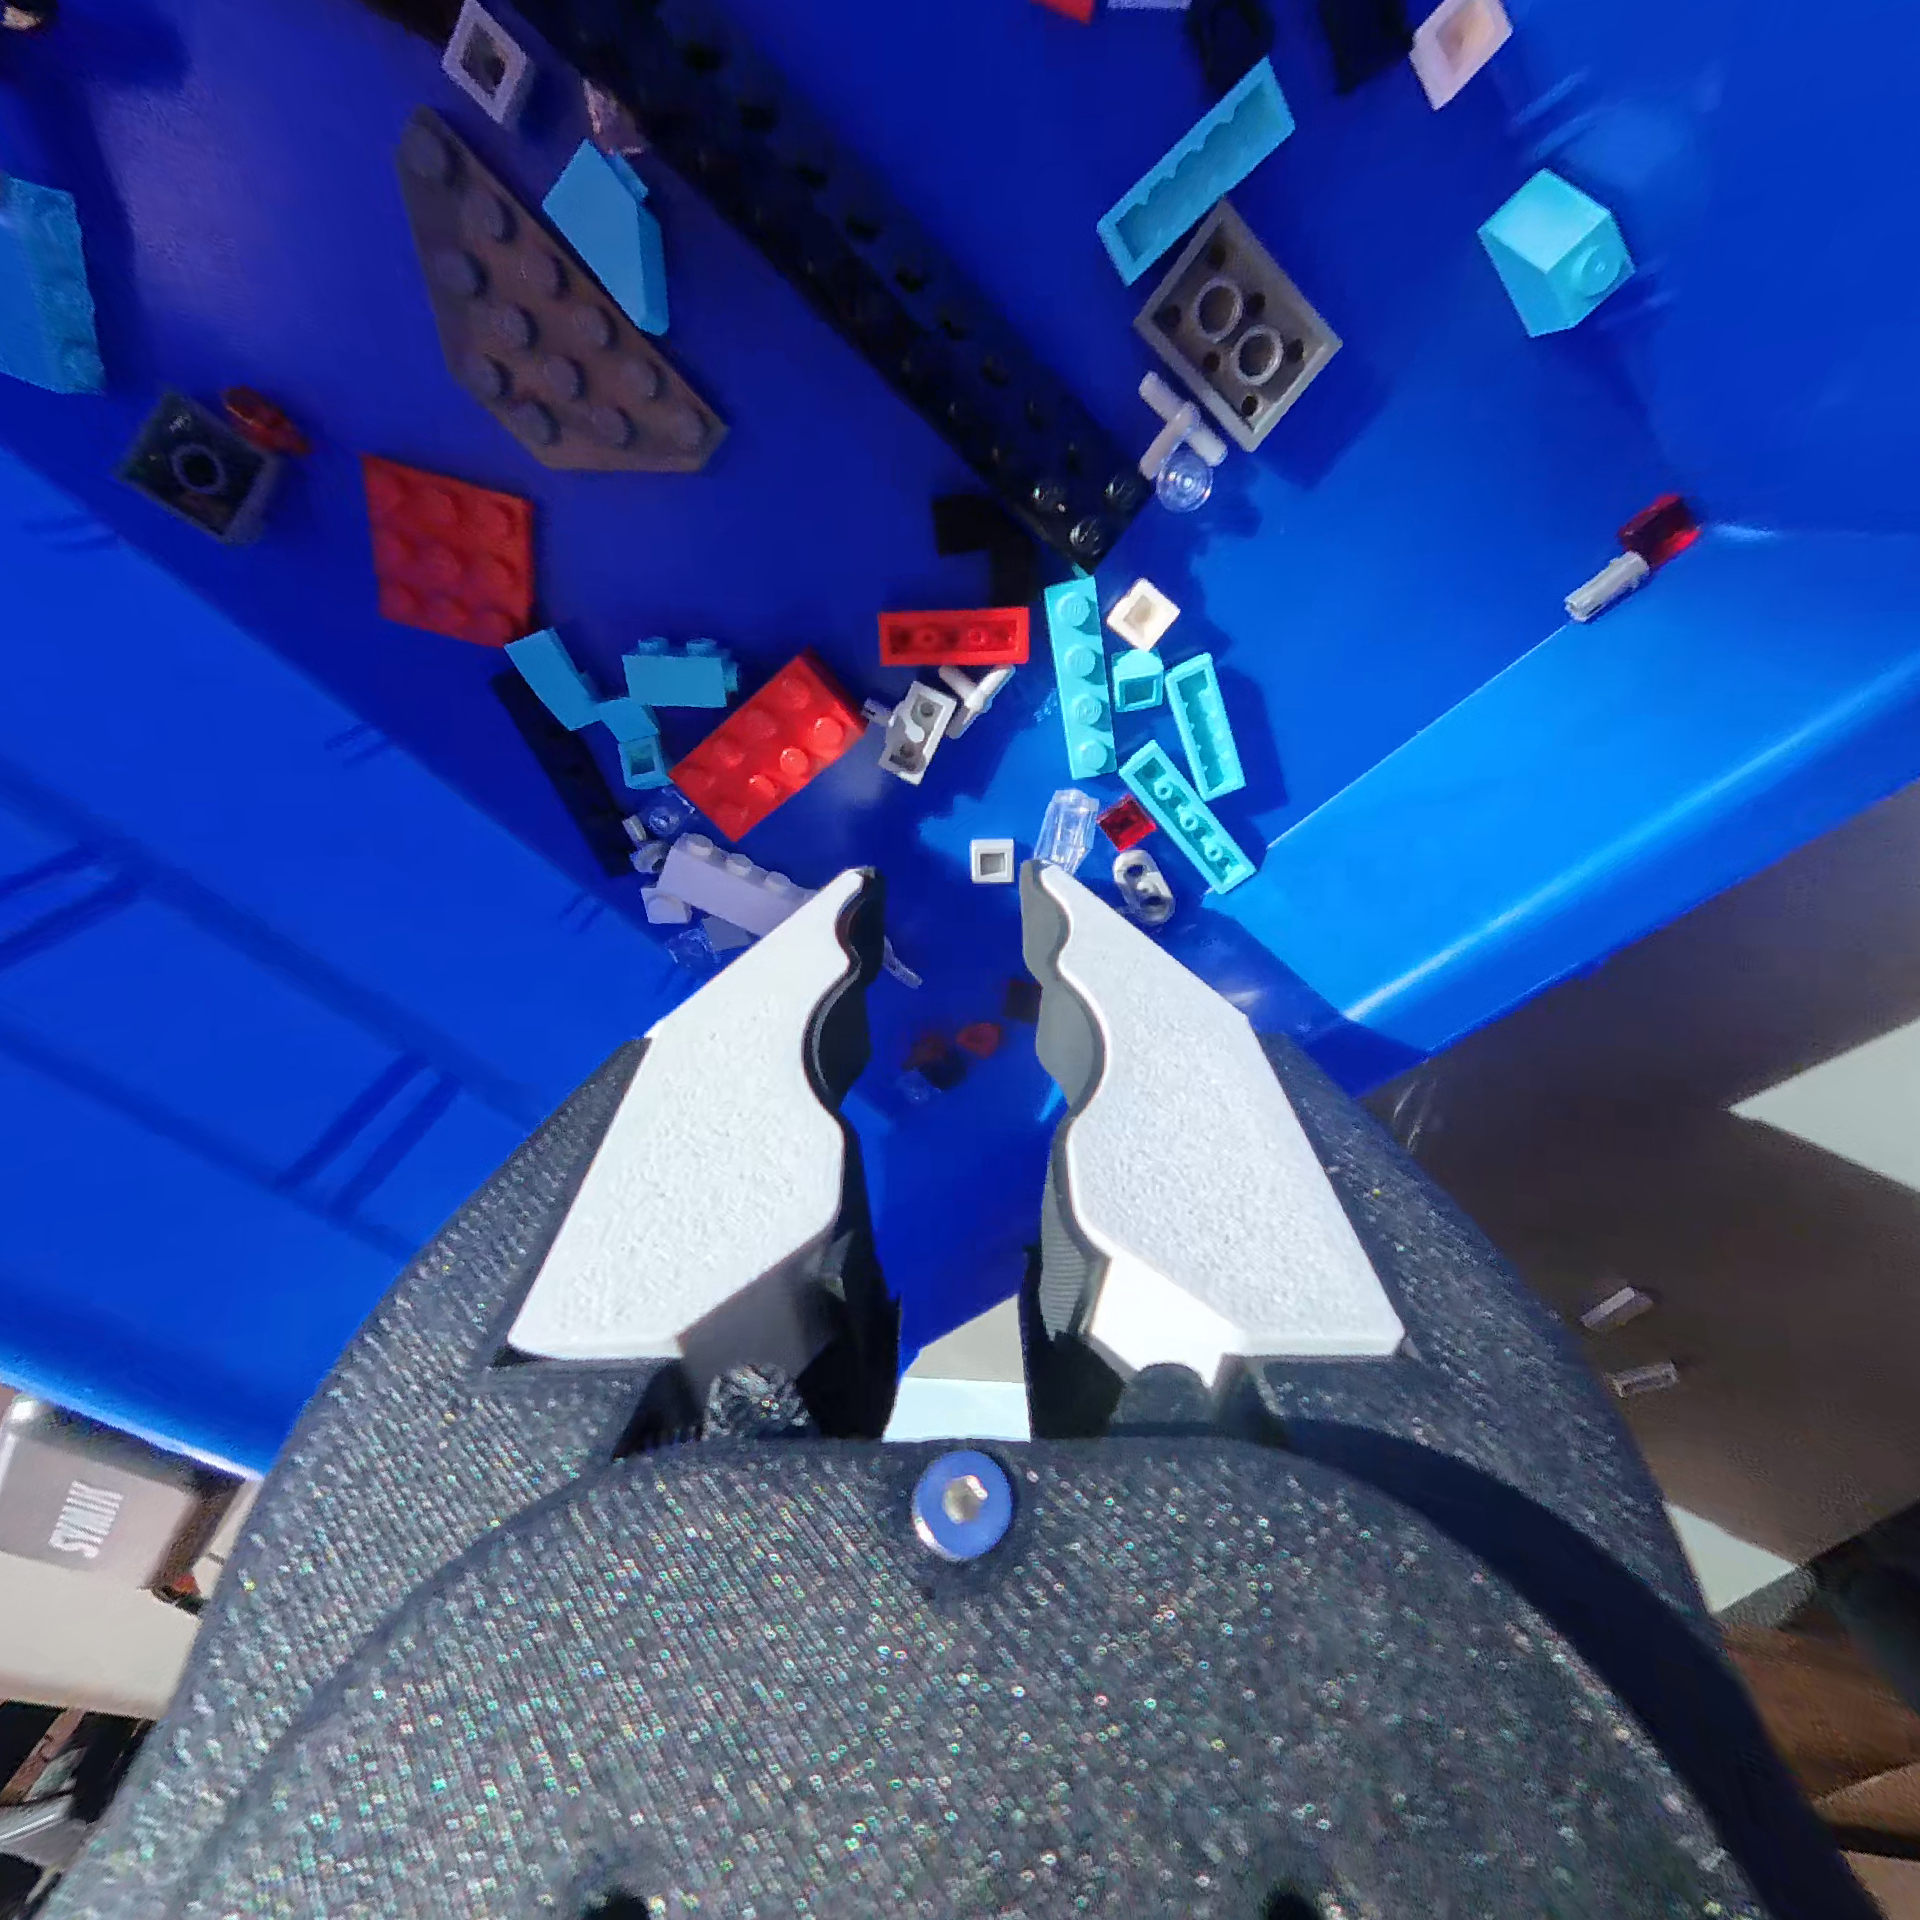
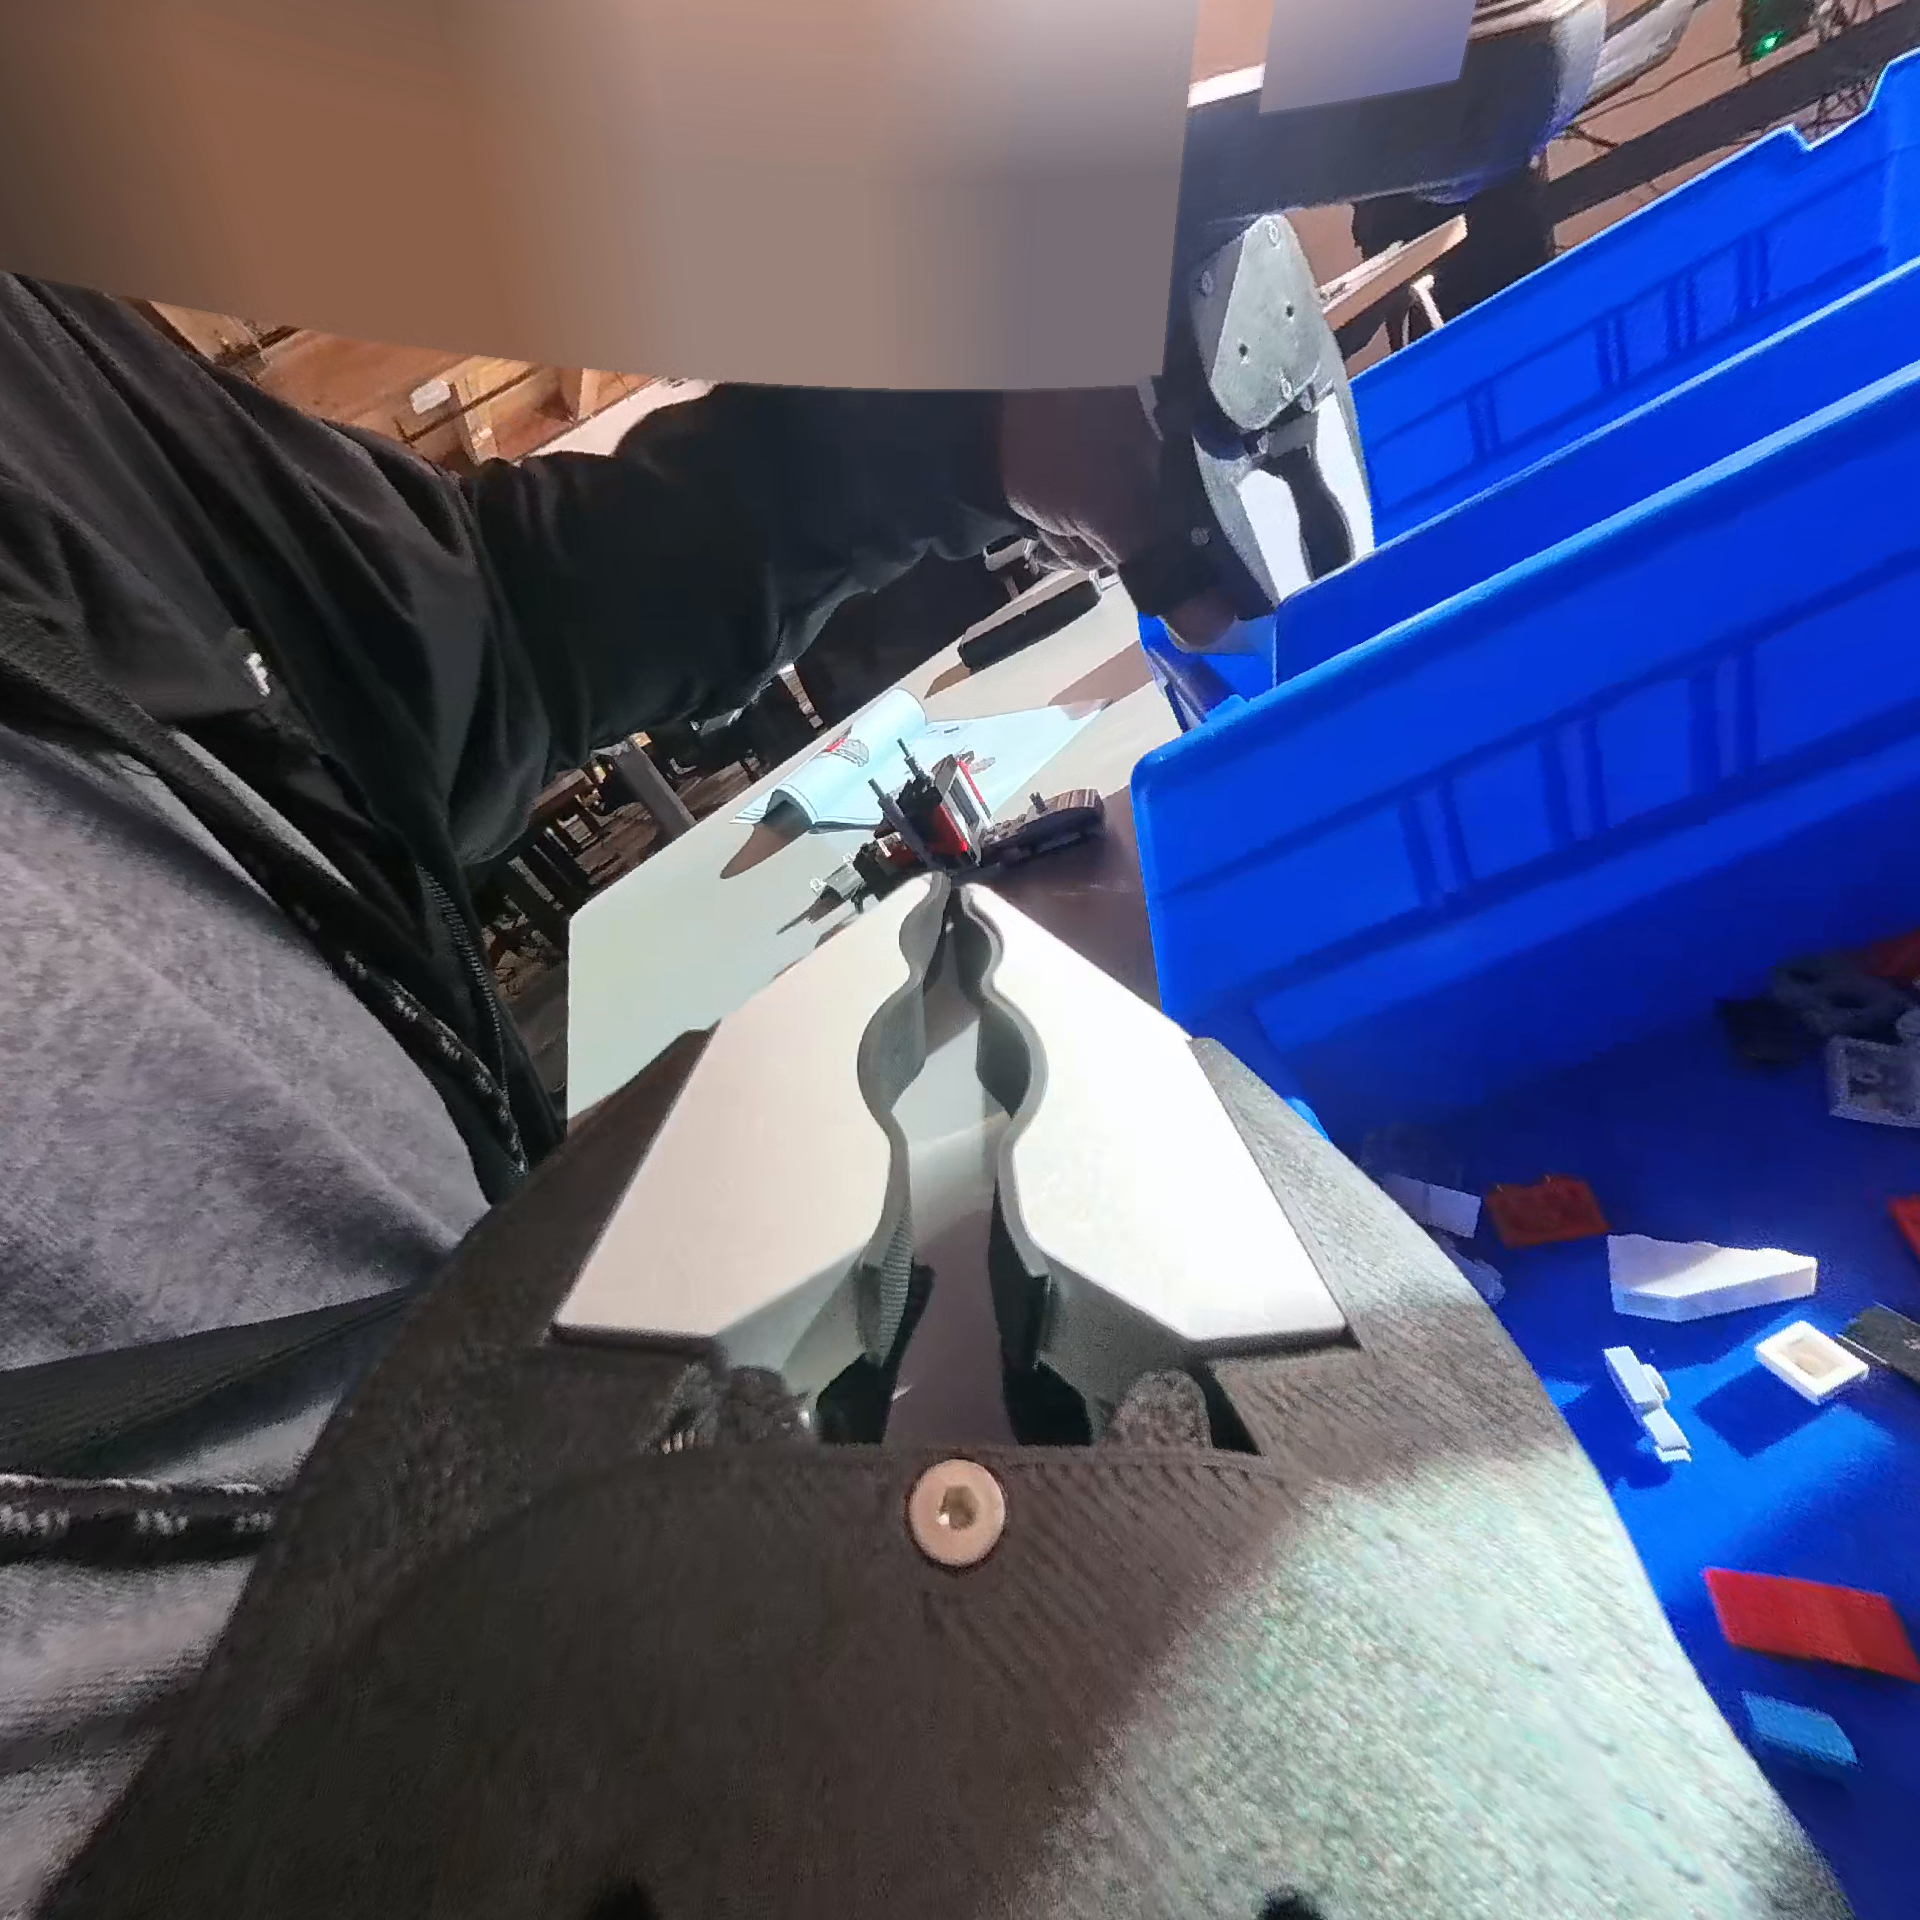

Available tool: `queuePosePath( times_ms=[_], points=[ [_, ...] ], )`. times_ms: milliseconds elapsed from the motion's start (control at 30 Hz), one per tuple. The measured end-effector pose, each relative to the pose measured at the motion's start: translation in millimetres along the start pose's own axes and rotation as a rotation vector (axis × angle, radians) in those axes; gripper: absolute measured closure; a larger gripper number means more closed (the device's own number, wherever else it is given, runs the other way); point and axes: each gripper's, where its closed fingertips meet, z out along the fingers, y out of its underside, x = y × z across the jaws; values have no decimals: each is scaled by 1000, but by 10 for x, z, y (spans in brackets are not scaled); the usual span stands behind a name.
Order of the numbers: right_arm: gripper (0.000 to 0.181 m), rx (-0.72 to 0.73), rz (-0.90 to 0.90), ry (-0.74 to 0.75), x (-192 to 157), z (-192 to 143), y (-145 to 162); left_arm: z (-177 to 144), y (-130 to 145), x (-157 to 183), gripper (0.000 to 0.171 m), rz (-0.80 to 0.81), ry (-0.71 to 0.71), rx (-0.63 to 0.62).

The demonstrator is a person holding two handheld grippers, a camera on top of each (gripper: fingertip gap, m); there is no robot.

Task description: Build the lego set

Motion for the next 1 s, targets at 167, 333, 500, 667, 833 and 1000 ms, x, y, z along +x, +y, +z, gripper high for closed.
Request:
queuePosePath(
  times_ms=[167, 333, 500, 667, 833, 1000],
  points=[
    [181, -2, 0, 1, 1, 2, 3, 33, 4, -25, 151, 10, -27, -15],
    [181, -27, 4, -2, 0, 27, 35, 44, -2, -38, 158, 23, -54, -6],
    [181, -37, 6, -3, -3, 38, 50, 48, -19, -36, 161, 26, -59, 13],
    [181, -44, 7, -1, -3, 44, 58, -4, -57, 16, 161, 13, -41, 67],
    [180, -59, 7, 5, 2, 61, 81, -325, -47, 161, 162, -38, -7, 237],
    [180, -115, 1, -1, -17, 117, 157, -848, 308, 363, 162, -152, -2, 475]
  ],
)
